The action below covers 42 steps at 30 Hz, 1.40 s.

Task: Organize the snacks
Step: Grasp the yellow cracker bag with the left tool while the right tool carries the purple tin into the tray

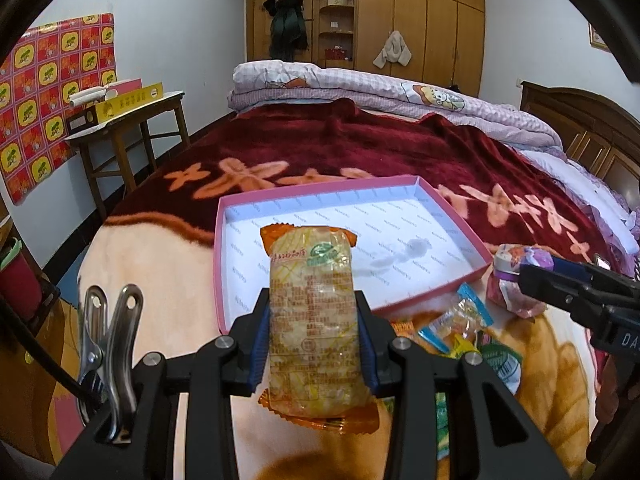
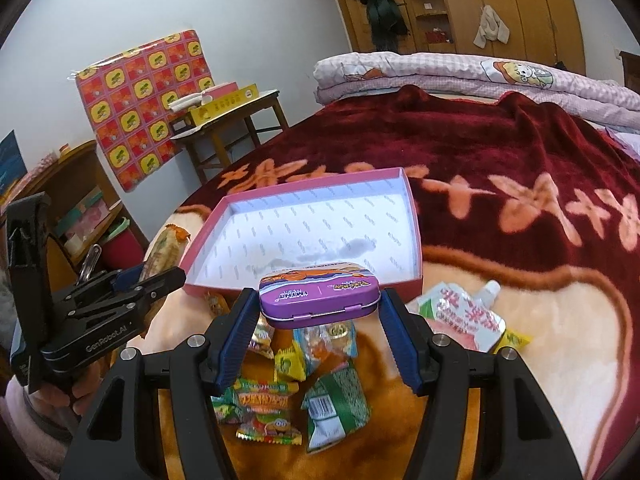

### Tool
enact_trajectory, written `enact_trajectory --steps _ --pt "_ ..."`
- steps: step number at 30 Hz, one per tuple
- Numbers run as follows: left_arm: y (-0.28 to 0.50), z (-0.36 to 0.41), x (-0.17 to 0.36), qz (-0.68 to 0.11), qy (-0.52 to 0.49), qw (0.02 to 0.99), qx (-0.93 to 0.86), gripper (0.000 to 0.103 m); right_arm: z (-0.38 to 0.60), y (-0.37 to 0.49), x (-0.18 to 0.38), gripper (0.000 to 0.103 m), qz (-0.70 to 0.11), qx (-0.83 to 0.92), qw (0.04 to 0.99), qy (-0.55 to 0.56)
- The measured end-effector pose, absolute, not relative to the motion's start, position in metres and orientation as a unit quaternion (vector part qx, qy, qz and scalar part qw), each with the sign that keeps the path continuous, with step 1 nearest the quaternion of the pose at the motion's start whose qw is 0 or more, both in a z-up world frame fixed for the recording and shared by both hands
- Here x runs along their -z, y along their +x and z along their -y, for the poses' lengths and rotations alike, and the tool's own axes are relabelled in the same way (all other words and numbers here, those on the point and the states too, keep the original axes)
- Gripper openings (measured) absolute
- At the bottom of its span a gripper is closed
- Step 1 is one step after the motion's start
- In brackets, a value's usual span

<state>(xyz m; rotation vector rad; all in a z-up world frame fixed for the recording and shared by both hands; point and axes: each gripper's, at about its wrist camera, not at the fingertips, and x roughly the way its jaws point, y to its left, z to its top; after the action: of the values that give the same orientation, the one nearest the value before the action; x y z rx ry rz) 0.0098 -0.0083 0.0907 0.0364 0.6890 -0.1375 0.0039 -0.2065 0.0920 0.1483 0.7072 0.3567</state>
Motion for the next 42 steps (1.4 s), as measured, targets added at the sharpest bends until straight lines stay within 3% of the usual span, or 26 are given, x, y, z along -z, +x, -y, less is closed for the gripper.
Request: enact_trajectory --steps 21,42 --pt "0.061 0.002 -0.083 -0.349 0.021 0.936 0.053 0.039 0.193 0.056 -0.099 0.063 -0.345 -0.174 0.919 0.072" --pt "0.099 0.003 -0.052 -0.383 0.025 0.922 0.049 0.040 0.180 0.100 -0.065 0.063 -0.386 -0.161 0.906 0.066"
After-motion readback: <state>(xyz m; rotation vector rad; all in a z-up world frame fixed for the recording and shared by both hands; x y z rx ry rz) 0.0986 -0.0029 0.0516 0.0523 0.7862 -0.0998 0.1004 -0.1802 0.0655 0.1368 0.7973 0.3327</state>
